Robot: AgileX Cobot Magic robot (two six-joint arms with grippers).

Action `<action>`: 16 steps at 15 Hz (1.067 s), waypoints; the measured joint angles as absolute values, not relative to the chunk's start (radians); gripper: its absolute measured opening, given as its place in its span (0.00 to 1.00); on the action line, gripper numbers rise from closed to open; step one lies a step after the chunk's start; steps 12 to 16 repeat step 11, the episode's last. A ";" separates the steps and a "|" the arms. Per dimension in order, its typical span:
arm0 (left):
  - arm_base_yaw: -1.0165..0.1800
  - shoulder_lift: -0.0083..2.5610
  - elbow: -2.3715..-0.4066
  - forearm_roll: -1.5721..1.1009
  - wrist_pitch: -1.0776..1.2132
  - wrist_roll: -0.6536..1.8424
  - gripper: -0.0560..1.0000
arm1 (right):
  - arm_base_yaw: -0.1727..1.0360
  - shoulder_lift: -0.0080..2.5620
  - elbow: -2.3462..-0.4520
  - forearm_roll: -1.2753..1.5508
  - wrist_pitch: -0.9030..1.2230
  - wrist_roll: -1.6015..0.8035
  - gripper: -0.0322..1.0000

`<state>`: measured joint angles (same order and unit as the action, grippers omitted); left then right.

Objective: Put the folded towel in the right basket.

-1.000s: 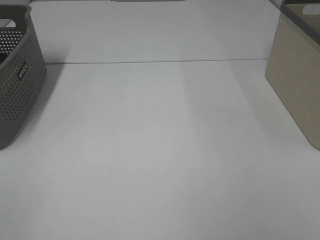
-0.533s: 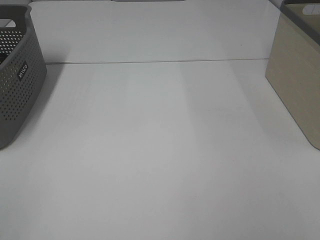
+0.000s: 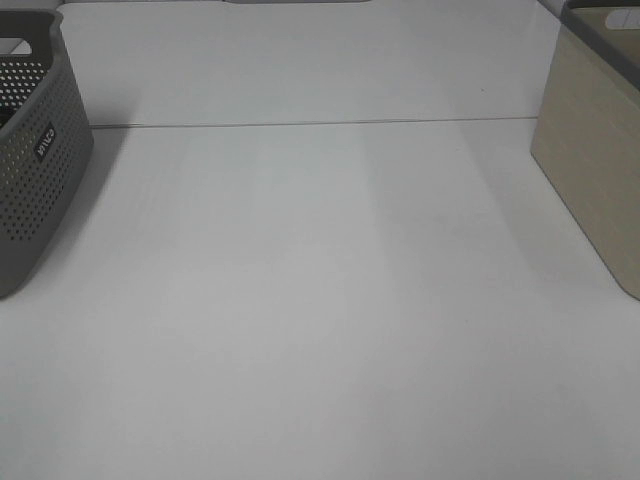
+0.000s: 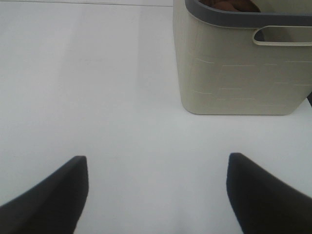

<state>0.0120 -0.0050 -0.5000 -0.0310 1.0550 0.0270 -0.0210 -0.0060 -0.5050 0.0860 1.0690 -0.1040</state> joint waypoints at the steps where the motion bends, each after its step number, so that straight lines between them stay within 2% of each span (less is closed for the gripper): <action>1: 0.012 -0.005 -0.500 -0.031 1.055 0.027 0.97 | -0.021 -0.006 -0.505 0.086 1.069 -0.104 0.75; 16: 0.012 -0.005 -0.500 -0.031 1.055 0.027 0.97 | -0.021 -0.006 -0.505 0.086 1.069 -0.104 0.75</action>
